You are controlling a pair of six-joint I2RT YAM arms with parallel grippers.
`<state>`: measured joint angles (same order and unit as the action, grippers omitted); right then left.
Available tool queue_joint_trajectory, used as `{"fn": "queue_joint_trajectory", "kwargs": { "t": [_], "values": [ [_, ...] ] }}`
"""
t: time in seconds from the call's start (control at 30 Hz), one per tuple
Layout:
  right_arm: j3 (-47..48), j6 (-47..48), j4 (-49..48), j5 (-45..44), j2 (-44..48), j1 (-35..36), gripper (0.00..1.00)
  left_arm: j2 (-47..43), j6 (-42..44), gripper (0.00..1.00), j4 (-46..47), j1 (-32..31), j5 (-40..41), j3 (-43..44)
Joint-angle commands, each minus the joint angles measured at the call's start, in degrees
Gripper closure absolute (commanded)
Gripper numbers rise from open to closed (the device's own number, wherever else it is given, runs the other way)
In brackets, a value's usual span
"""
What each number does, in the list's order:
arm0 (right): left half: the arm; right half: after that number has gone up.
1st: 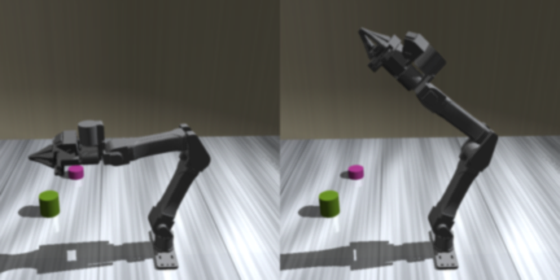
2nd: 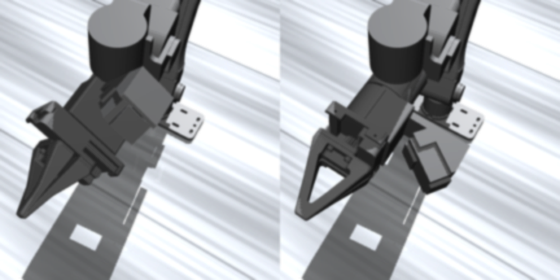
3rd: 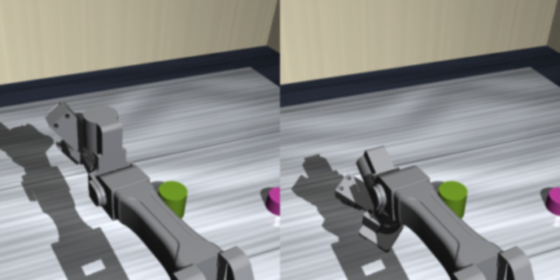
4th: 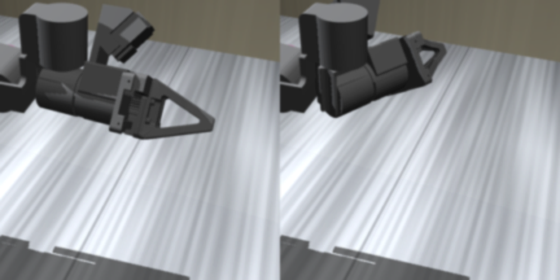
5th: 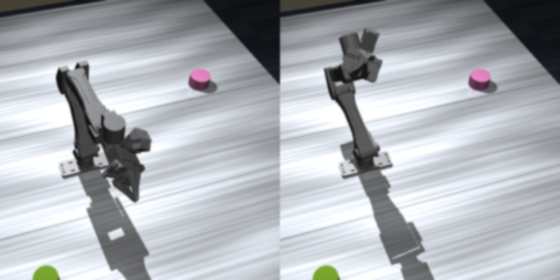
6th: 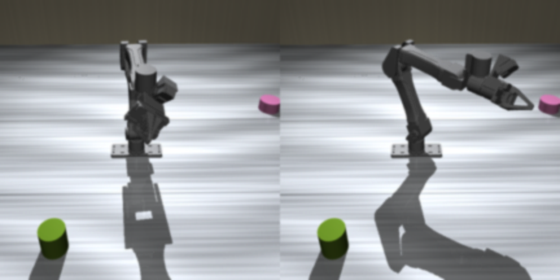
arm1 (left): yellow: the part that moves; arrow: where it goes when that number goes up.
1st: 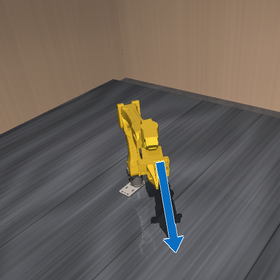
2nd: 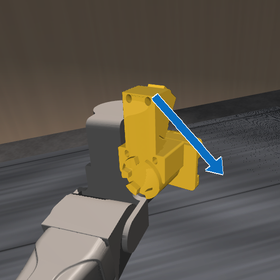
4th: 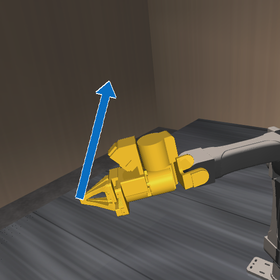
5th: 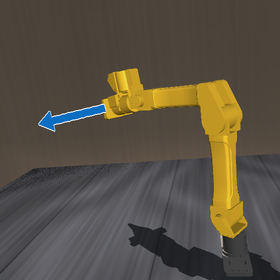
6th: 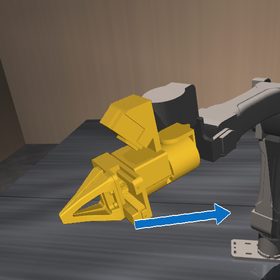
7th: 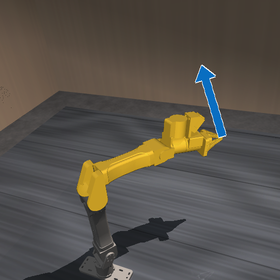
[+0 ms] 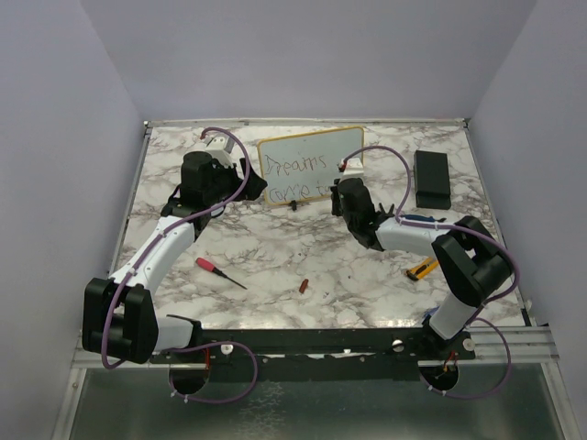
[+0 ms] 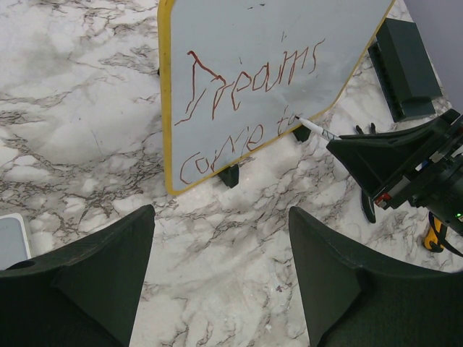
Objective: Write a sentence on the whiteboard
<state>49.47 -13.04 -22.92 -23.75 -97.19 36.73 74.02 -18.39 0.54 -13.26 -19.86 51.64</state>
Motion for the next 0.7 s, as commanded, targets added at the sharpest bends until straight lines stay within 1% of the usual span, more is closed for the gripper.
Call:
{"fn": "queue_joint_trajectory", "kwargs": {
  "t": [0.0,0.37,0.67],
  "values": [
    [-1.2,-1.4,1.3,-0.6,-0.8,-0.2,0.99,-0.8,0.4,0.25,0.3,-0.2,1.0,-0.4],
    [-1.7,-2.2,2.4,0.1,-1.6,-0.2,0.99,-0.9,0.4,0.25,0.3,-0.3,0.9,-0.3],
    [-1.4,-2.5,3.1,-2.1,-1.5,-0.2,0.99,-1.1,0.3,0.25,0.3,-0.4,1.0,-0.3]
  ]
}}
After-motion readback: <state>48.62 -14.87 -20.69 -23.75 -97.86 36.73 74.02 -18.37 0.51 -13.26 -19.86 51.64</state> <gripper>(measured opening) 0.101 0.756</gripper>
